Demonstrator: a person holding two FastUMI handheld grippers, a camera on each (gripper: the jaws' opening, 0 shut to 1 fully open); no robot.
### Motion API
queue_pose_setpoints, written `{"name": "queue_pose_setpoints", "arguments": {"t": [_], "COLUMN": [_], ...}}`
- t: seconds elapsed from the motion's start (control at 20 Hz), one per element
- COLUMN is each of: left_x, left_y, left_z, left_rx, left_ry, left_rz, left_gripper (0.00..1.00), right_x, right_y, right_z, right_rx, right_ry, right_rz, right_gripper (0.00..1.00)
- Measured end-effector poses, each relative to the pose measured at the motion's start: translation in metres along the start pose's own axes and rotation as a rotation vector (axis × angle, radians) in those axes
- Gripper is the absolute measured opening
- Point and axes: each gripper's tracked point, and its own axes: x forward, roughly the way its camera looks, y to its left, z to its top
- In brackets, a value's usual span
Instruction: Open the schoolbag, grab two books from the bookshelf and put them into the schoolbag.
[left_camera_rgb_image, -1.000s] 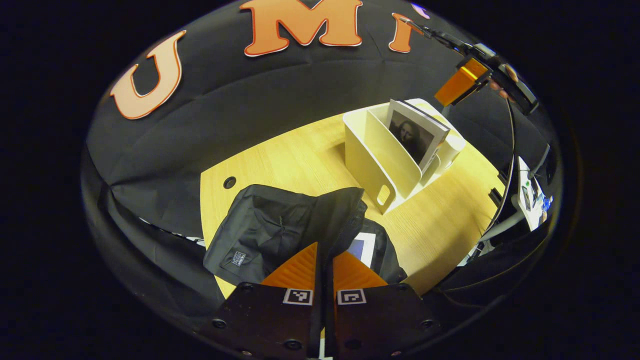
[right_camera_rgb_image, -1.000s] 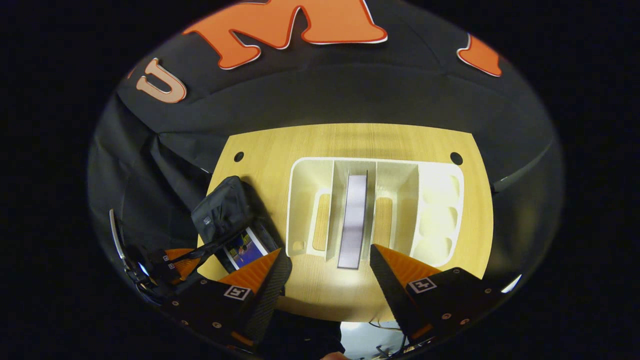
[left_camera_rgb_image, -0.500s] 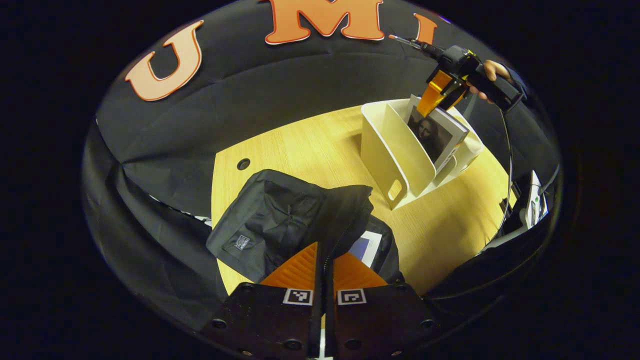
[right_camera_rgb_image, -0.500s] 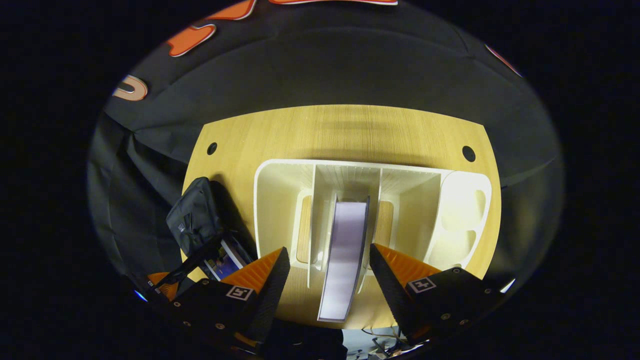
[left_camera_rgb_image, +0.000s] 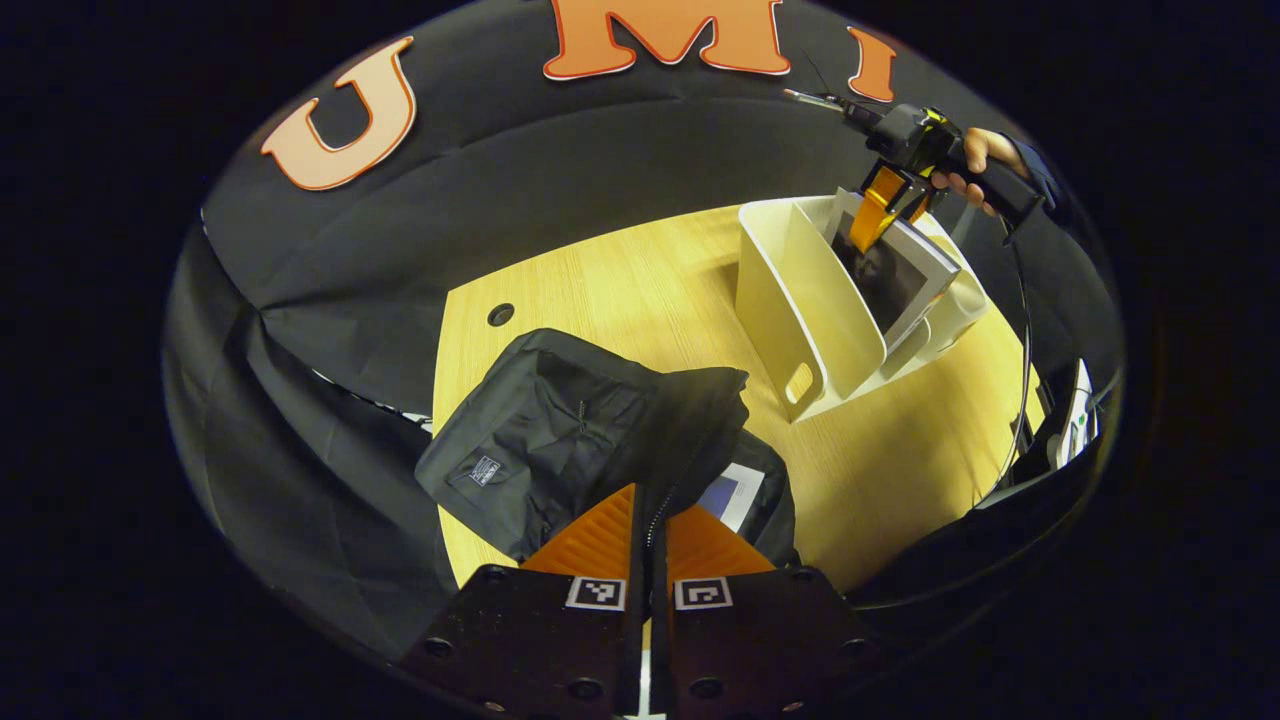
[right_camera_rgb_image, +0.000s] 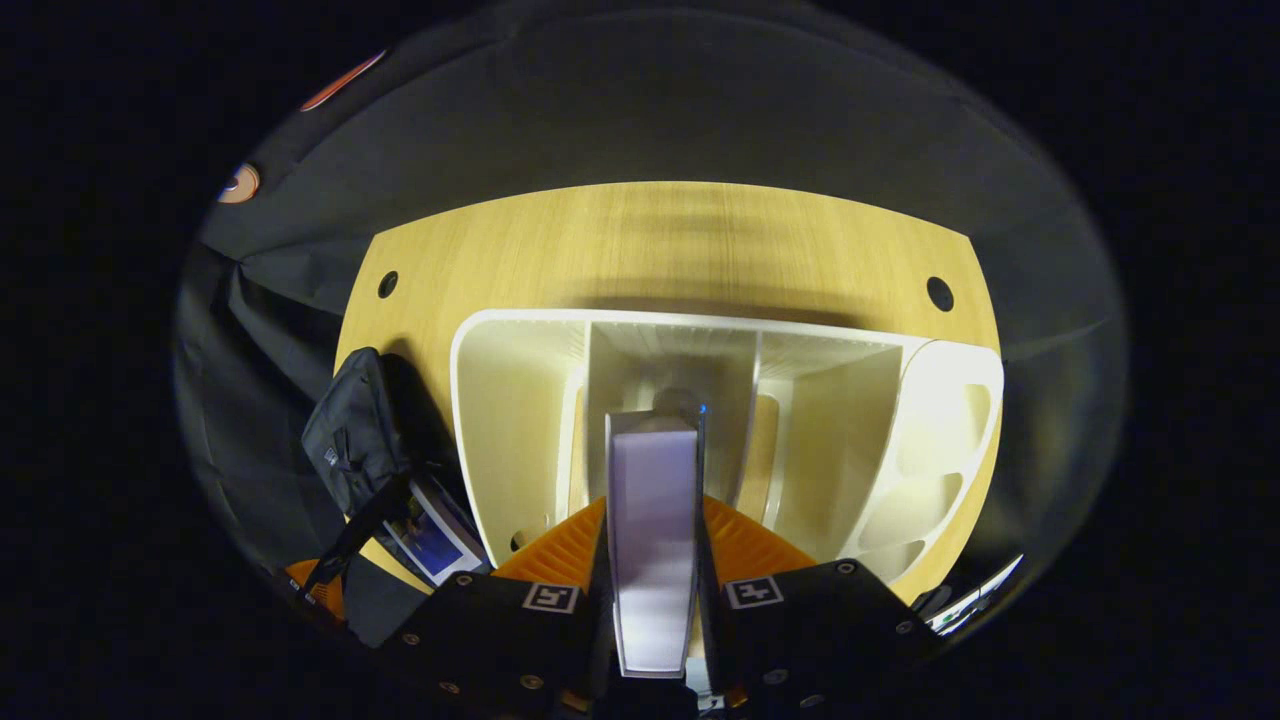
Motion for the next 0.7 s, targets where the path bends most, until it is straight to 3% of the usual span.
{"name": "queue_pose_setpoints", "arguments": {"t": [0.25, 0.3, 0.35, 0.7], "left_x": [0.0, 0.001, 0.002, 0.004], "left_y": [-0.001, -0.001, -0.001, 0.022], "left_z": [0.001, 0.002, 0.002, 0.003], "left_rx": [-0.012, -0.002, 0.012, 0.148], "left_ry": [-0.013, -0.019, -0.024, -0.075], "left_rz": [-0.015, -0.026, -0.039, -0.149], "left_gripper": [0.04, 0.04, 0.04, 0.04], "right_x": [-0.027, -0.035, -0.045, -0.116], "right_y": [-0.012, -0.013, -0.012, -0.003], "right_z": [-0.011, -0.014, -0.018, -0.055], "right_rx": [0.006, 0.014, 0.022, 0.151], "right_ry": [-0.03, -0.042, -0.059, -0.188], "right_rz": [-0.01, -0.012, -0.015, -0.047], "right_gripper": [0.35, 0.44, 0.35, 0.35]}}
